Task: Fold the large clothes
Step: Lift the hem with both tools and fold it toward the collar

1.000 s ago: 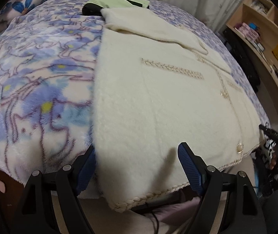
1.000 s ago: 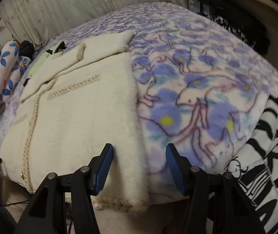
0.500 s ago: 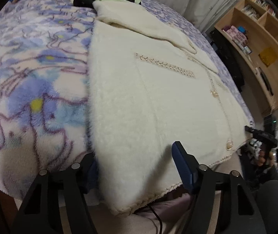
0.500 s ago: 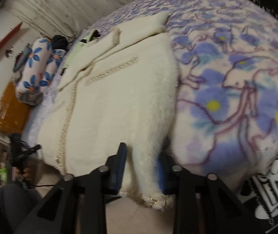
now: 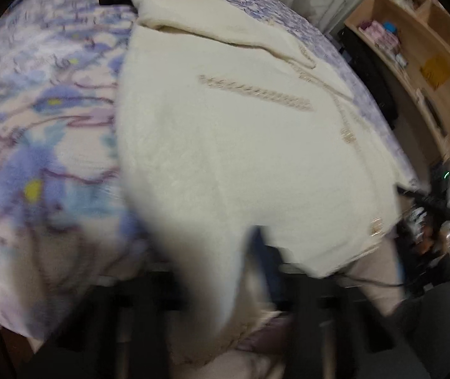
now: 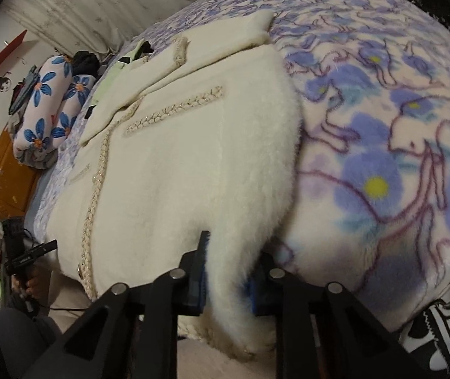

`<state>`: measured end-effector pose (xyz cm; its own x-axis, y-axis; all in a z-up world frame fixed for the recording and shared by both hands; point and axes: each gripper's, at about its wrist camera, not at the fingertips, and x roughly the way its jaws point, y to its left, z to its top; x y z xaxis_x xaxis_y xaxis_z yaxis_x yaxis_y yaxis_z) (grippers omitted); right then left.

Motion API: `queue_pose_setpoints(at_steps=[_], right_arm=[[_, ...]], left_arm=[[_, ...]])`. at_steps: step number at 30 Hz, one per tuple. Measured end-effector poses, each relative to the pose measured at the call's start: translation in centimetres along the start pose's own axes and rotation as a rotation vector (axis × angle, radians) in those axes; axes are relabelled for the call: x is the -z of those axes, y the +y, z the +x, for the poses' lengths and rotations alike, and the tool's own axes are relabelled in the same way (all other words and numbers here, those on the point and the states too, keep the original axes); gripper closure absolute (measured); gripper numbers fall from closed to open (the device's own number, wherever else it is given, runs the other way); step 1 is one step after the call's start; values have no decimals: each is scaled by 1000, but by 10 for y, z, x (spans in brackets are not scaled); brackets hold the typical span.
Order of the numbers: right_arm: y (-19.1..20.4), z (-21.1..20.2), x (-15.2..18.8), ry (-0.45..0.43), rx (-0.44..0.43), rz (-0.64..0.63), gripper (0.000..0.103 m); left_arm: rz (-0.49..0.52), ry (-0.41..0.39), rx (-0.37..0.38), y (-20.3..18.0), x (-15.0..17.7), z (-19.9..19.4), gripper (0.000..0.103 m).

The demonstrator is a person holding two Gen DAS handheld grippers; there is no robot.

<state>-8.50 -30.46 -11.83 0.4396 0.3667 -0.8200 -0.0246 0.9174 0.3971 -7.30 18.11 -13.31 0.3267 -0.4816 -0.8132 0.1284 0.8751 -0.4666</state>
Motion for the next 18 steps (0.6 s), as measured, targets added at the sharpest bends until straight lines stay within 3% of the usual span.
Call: queue_pose_setpoints(at_steps=[2,10,18], right_arm=[[7,-8,-2,-29,-16,-4,90],[62,-63,-15,-189,-77,-101,91],[91,-113,1,-239,-180,-128,92]], left_arm=[[-20,-31,-8,-9,-4,-8,93],[-130,-233,56,-39,-21,-71,95],[-189,-318,71,-48,-4,-134,95]])
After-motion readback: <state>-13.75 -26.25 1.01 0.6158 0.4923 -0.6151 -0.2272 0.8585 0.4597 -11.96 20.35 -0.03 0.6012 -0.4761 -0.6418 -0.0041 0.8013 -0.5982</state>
